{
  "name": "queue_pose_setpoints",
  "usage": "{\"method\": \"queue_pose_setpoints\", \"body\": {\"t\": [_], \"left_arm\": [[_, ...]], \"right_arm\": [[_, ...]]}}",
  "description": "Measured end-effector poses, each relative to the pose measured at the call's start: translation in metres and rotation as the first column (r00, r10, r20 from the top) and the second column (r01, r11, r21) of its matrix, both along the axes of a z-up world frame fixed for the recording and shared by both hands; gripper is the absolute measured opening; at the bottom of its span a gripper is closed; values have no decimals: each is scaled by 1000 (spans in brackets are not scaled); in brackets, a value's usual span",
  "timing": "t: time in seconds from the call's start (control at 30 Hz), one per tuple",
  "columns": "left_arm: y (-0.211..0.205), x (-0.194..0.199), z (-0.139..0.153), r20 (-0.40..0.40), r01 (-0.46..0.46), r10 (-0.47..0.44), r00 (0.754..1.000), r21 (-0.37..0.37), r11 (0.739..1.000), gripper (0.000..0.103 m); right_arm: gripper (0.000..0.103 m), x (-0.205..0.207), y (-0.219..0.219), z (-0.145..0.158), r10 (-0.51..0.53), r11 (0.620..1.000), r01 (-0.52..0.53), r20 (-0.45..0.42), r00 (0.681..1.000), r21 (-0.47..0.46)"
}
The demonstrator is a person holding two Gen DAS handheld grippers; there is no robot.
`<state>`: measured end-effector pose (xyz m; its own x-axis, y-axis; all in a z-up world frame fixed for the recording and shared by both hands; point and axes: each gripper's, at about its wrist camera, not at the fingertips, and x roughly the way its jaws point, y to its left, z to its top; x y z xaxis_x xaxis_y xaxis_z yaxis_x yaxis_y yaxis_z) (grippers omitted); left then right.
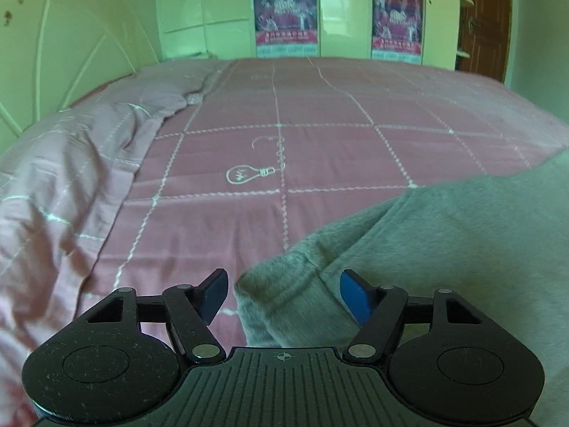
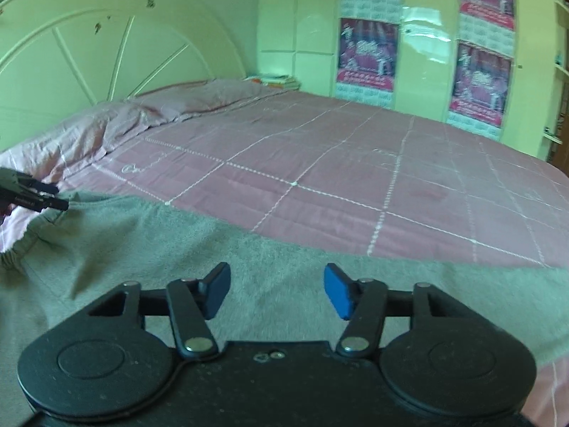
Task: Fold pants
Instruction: 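Grasp the waistband corners of the grey sweatpants with both grippers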
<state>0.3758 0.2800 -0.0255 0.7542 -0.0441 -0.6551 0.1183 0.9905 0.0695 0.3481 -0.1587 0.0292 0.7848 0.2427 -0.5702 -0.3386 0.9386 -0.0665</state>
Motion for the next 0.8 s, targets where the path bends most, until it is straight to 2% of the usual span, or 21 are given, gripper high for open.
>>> {"method": "queue_pose_setpoints", "body": {"t": [0.07, 0.17, 0.23, 0.3, 0.47, 0.57, 0.63, 0.67, 0.7, 0.73, 0.8], "left_arm": [[2, 15, -10, -27, 53, -53, 998, 23, 998, 71], [8, 27, -23, -71, 97, -99, 993, -24, 995, 71], [14, 29, -27, -68, 115, -120, 990, -76, 990, 61], [16, 30, -30, -64, 124, -131, 989, -100, 987, 57], [20, 31, -36, -61, 147, -154, 986, -113, 983, 63], [22, 36, -39, -62, 146, -155, 986, -128, 981, 65], [21, 37, -39, -62, 135, -144, 988, -136, 981, 63], [20, 37, -38, -57, 141, -150, 987, -139, 980, 55], [19, 37, -38, -52, 141, -150, 987, -143, 980, 43], [19, 36, -37, -41, 128, -135, 990, -135, 982, 30], [17, 34, -34, -26, 117, -121, 992, -130, 985, 25]], "right_arm": [[41, 26, 5, -7, 51, 998, -52, -22, 998, -38], [35, 64, 11, -17, 111, 987, -116, -53, 992, -109], [33, 86, 11, -23, 139, 980, -148, -76, 987, -134], [31, 103, 12, -32, 171, 966, -189, -112, 979, -175], [33, 133, 18, -54, 232, 932, -286, -241, 942, -221], [35, 135, 22, -60, 249, 912, -312, -246, 937, -264], [30, 137, 25, -59, 243, 911, -315, -271, 931, -265], [13, 139, 26, -58, 234, 911, -311, -280, 931, -272], [3, 137, 30, -57, 222, 903, -305, -278, 935, -304], [0, 136, 32, -55, 213, 900, -298, -275, 937, -317], [0, 127, 33, -47, 186, 910, -261, -245, 952, -323]]}}
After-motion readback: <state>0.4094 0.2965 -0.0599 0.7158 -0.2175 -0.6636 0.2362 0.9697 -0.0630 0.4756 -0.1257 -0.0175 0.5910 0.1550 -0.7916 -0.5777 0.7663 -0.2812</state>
